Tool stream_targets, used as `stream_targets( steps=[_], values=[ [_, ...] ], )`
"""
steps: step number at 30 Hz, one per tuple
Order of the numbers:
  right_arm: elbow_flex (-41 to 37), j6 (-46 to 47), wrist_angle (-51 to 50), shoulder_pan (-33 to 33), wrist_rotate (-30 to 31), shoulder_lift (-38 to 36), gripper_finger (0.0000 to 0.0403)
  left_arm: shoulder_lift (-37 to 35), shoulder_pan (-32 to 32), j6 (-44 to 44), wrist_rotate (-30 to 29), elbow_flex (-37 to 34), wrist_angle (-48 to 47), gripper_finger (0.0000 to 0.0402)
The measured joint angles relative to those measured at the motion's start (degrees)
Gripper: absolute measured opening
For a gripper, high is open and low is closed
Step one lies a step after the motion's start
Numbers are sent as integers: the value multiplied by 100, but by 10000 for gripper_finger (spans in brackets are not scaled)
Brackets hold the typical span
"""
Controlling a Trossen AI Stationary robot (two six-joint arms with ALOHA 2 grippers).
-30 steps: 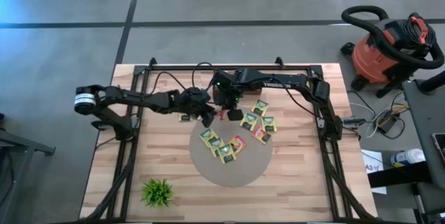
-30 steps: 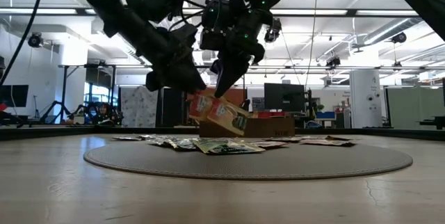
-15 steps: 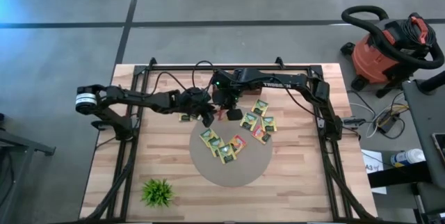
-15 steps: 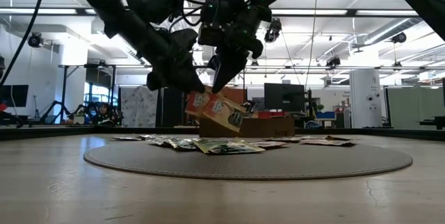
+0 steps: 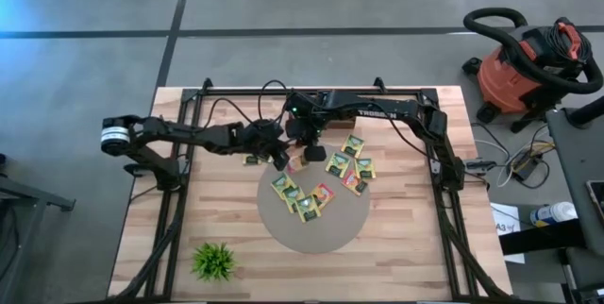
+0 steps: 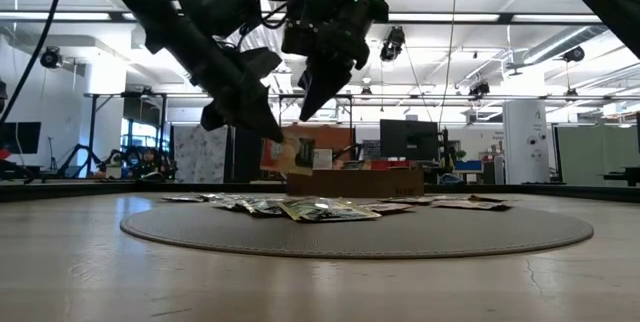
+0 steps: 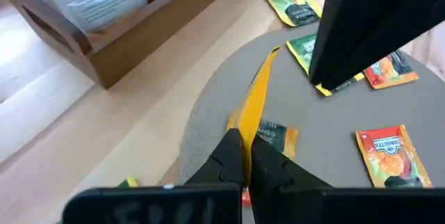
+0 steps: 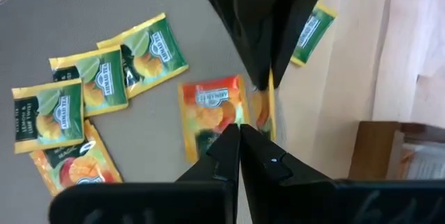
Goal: Pick & Place Tea
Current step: Put the orange tea bag into the middle section of the wooden organizer
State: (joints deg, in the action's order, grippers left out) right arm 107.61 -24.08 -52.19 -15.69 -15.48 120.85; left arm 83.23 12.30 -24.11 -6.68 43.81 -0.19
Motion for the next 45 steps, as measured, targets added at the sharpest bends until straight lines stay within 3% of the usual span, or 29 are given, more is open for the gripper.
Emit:
stream_targets(
  steps=[7, 13, 18, 20, 25, 35, 45],
  values=[
    [-15, 149, -181, -93, 60, -74, 80, -253, -231, -197, -198, -27, -137, 2],
    [-35, 46, -43, -290, 56, -420, 138, -932, -631, -566, -660, -283, -133, 1],
    [-156, -143, 208, -481, -571, -743, 161, -1714, -990, -958, -1480, -741, 318, 1],
    [-210, -138, 310, -496, -862, -820, 167, -1949, -1023, -1033, -1639, -962, 903, 1],
    [-214, -32, 638, -480, -907, -850, 177, -2291, -1028, -1057, -1686, -1476, 2216, 1],
    [-214, 187, 848, -430, -1170, -874, 185, -2209, -1028, -1132, -1697, -1652, 2520, 1],
    [-247, 463, 1131, -406, -1371, -862, 153, -1680, -1022, -1057, -1545, -1587, 3276, 0]
  ],
)
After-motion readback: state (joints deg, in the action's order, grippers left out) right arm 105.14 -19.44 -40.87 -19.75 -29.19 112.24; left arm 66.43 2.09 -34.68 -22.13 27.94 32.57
